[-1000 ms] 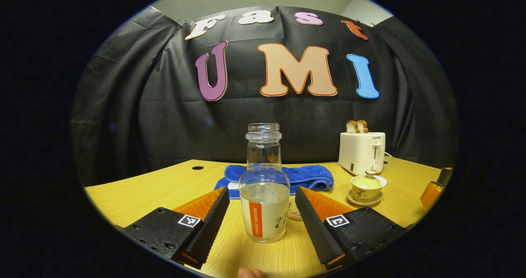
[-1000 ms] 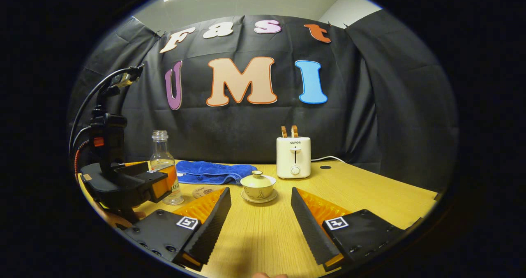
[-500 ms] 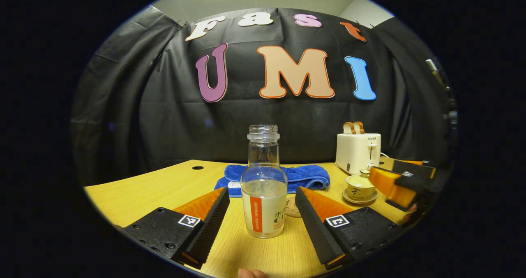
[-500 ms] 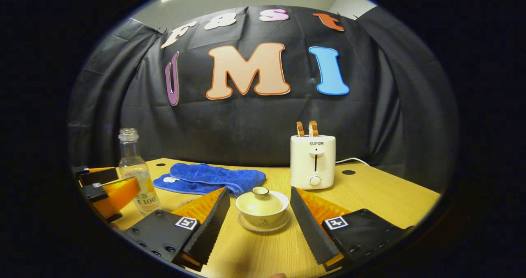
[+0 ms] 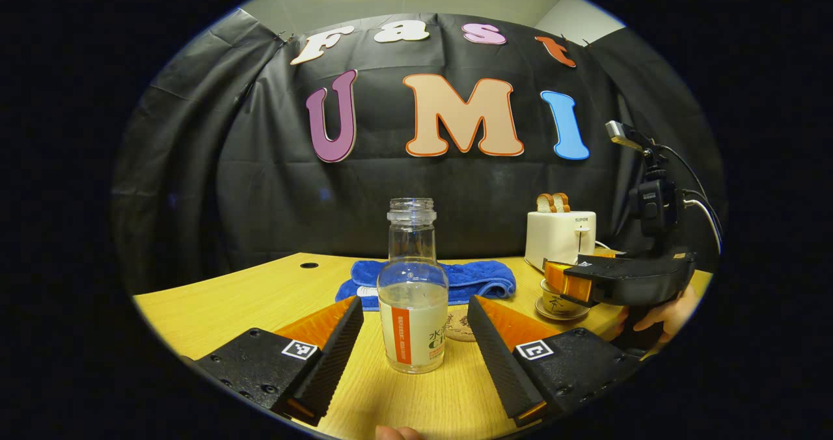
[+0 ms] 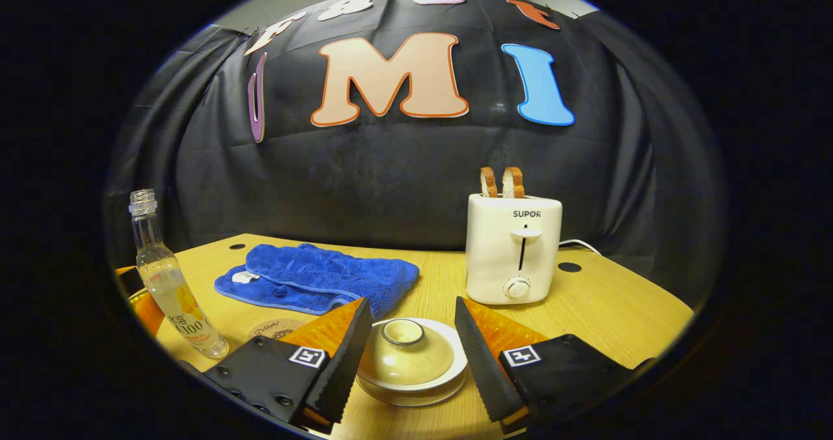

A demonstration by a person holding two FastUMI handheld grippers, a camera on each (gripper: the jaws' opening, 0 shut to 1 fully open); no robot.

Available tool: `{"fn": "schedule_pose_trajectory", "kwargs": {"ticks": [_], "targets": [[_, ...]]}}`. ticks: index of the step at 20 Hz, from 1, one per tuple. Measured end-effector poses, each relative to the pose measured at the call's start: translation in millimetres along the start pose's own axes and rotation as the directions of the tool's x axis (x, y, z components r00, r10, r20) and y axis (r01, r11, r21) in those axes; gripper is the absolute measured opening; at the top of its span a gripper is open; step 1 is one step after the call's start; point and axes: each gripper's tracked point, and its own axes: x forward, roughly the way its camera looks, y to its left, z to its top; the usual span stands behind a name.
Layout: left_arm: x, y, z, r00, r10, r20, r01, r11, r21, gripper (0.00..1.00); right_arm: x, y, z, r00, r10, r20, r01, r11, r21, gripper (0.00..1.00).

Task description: Open the teacup lid with one hand, grasp the water bottle and pour water into the teacup with the other hand; after pouring, place the water bottle on the coaster and then close the teacup lid.

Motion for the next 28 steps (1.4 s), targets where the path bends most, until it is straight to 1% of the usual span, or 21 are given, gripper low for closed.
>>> {"fn": "schedule_pose_trajectory", "kwargs": {"ticks": [2,4,5,6,7,9,10,11,14,16,20,22,23,24,28], "targets": [[0.1,0.0,0.0,1.0,0.0,0.0,0.0,1.0,0.0,0.94,4.8,1.5,-3.1,1.0,0.012,-0.013,-0.012,1.0,0.003,0.83],[-0.3,-0.2,-0.2,1.0,0.0,0.0,0.0,1.0,0.0,0.94,-2.2,1.5,2.3,1.0,0.011,-0.007,-0.011,1.0,-0.003,0.54],[-0.4,0.2,-0.4,1.0,0.0,0.0,0.0,1.0,0.0,0.94,3.7,1.7,-0.5,1.0,0.011,-0.007,-0.011,1.0,-0.009,0.4],[-0.2,0.1,0.1,1.0,0.0,0.0,0.0,1.0,0.0,0.94,4.2,2.9,-1.0,1.0,0.011,-0.011,-0.012,1.0,-0.013,0.46],[-0.4,0.1,-0.2,1.0,0.0,0.0,0.0,1.0,0.0,0.94,4.2,3.3,-1.6,1.0,0.013,-0.014,-0.013,1.0,-0.016,0.4],[-0.1,0.2,-0.2,1.0,-0.001,0.0,0.001,1.0,0.0,0.94,5.7,7.1,-1.3,0.999,0.036,-0.008,-0.036,0.999,-0.019,0.51],[-0.1,-0.1,-0.1,1.0,-0.001,0.0,0.001,1.0,0.0,0.94,-1.6,6.3,0.6,0.999,0.039,-0.008,-0.039,0.999,-0.018,0.46],[-1.4,0.2,-0.1,1.0,0.0,0.0,0.0,1.0,0.0,0.94,3.5,6.9,-0.7,0.999,0.036,-0.01,-0.036,0.999,-0.022,0.34],[-0.2,0.2,0.0,1.0,-0.001,0.0,0.001,1.0,0.0,0.94,3.5,7.8,-0.4,0.999,0.041,-0.008,-0.041,0.999,-0.03,0.34],[-0.7,0.2,-0.1,1.0,-0.001,-0.001,0.001,1.0,0.0,0.94,2.4,9.4,2.5,0.999,0.049,0.011,-0.048,0.998,-0.037,0.27],[-0.2,0.4,-0.4,1.0,-0.001,-0.002,0.001,1.0,0.0,0.94,-9.9,9.1,17.8,0.991,0.071,0.114,-0.068,0.997,-0.026,0.27],[-0.1,0.1,-0.8,1.0,-0.002,-0.002,0.002,1.0,0.001,0.94,-15.2,5.7,22.9,0.986,0.078,0.15,-0.079,0.997,-0.001,0.27],[-0.1,-0.2,-1.3,1.0,-0.002,-0.003,0.002,1.0,0.001,0.94,-18.8,7.8,18.8,0.987,0.089,0.137,-0.091,0.996,0.012,0.27],[0.7,-0.1,-1.1,1.0,-0.003,-0.003,0.003,1.0,0.001,0.94,-20.7,6.5,18.2,0.985,0.098,0.142,-0.099,0.995,0.002,0.28],[5.3,-2.0,-0.5,1.0,-0.009,0.0,0.009,1.0,0.004,0.94,-50.8,-2.0,17.6,0.983,0.114,0.142,-0.116,0.993,0.002,0.27]]}}
